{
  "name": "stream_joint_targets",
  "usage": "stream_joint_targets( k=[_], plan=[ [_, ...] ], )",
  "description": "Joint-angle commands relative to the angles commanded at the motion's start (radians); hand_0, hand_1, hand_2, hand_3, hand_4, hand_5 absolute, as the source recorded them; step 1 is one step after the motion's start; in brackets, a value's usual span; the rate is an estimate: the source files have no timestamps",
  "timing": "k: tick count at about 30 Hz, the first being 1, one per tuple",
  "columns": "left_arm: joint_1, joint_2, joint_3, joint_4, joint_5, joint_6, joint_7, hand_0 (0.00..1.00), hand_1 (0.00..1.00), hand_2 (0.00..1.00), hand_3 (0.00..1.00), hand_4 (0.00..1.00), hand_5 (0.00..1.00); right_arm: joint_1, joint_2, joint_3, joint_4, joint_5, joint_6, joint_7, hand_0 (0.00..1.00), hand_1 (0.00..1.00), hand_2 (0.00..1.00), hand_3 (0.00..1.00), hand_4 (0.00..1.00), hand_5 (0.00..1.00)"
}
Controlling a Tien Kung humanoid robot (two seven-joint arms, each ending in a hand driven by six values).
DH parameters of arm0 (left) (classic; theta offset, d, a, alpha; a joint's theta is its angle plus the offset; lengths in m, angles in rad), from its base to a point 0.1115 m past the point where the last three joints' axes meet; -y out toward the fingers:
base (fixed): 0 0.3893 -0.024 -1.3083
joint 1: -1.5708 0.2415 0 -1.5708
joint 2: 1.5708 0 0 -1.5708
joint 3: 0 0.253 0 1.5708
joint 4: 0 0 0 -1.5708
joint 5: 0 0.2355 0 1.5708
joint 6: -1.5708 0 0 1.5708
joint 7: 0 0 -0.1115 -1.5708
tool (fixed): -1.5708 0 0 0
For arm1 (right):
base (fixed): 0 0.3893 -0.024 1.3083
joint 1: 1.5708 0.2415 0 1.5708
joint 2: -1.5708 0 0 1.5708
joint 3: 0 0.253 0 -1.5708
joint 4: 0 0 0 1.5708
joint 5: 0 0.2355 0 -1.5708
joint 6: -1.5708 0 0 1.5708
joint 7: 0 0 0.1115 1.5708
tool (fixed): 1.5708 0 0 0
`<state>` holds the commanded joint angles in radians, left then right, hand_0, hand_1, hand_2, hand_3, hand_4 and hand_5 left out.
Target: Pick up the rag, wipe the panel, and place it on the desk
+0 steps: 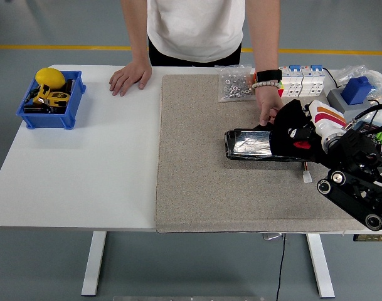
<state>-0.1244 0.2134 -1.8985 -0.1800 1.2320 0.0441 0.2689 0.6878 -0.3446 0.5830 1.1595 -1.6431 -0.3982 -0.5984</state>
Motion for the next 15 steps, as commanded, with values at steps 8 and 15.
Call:
stream_joint_targets(
  k=[8, 15],
  plan=[
    [-0.002, 0.0, 0.004, 0.0, -0.003, -0.001, 0.0, 0.686, 0.729, 0.731, 0.606, 0.667, 0.626, 0.006, 0.028, -0.005, 0.003, 0.001, 0.004, -0.002, 0.245, 0.293, 0.34, 0.365, 0.728, 0.002],
    [-0.001, 0.001, 0.003, 0.0, -0.001, 0.0, 0.0, 0.686, 0.729, 0.731, 0.606, 0.668, 0.625, 0.016, 0.049, -0.022, 0.013, 0.003, 0.007, -0.004, 0.247, 0.293, 0.34, 0.364, 0.727, 0.002]
  ],
)
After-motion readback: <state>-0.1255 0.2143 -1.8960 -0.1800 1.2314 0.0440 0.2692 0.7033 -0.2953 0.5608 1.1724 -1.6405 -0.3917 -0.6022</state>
